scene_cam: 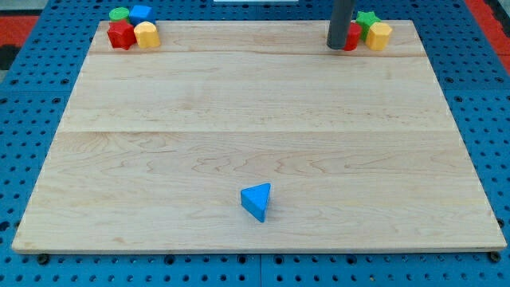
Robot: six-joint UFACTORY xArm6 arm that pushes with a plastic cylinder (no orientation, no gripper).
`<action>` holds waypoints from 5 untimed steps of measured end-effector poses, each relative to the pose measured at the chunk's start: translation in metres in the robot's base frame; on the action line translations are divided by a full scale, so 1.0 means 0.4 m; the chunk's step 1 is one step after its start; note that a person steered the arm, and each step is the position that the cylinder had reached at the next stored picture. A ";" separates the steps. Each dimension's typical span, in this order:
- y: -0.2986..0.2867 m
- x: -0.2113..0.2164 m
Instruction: Place the red circle left of the yellow hexagon
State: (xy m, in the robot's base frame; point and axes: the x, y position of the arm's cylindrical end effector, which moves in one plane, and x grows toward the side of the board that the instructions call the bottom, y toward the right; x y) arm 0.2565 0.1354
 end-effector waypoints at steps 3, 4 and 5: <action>-0.006 -0.025; -0.043 0.003; -0.127 0.075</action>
